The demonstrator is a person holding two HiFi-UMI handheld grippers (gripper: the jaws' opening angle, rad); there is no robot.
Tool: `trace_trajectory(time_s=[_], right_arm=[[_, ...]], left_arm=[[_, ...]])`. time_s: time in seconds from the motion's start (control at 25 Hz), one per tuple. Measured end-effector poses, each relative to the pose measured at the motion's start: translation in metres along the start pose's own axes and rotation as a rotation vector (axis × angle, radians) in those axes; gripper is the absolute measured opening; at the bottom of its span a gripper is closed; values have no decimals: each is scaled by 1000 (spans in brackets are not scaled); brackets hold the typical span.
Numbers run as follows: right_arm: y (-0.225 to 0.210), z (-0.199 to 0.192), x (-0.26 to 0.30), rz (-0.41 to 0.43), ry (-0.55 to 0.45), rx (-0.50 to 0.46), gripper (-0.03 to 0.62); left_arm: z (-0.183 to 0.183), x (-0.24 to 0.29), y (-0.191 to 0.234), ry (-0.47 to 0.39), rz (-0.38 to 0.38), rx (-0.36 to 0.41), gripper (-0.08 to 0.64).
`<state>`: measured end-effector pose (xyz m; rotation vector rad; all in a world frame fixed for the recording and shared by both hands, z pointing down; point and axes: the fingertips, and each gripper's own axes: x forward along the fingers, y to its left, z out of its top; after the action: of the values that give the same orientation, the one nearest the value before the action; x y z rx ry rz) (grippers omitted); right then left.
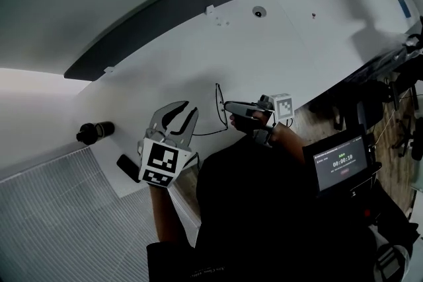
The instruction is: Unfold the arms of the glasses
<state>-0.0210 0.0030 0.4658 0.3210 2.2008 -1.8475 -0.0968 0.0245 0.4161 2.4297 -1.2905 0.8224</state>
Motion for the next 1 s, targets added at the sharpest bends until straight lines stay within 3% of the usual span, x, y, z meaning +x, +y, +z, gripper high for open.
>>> trace_trajectory(time_s=[0.04,0.08,0.12,0.24,0.32,0.4,0.6,0.72,1.0], right_arm=[[1,-1,1,17,-3,6,11],[1,-2,3,29,-4,9,11],[1,-4,4,33,0,8,11],[9,-5,8,55,7,-15,11],[14,-7,8,81,25,-31,11],[14,-13,7,81,61,-49,11],[12,-23,12,75,111,-84,11],[13,-28,16,79,135,-88,11],[9,-40,18,60,177,-100,11]], left_arm=[[-4,10,-3,12,-58,12,71],[-7,17,-8,-4,-145,-30,64],[-7,20,-15,-36,-257,-120,64],[-9,18,-31,-86,-626,-485,81],[-20,19,-31,-24,-745,-599,89],[-30,21,-29,46,-784,-629,95],[-36,17,-47,110,-886,-701,99],[-46,20,-56,165,-899,-701,103],[-48,26,-66,185,-924,-701,101]])
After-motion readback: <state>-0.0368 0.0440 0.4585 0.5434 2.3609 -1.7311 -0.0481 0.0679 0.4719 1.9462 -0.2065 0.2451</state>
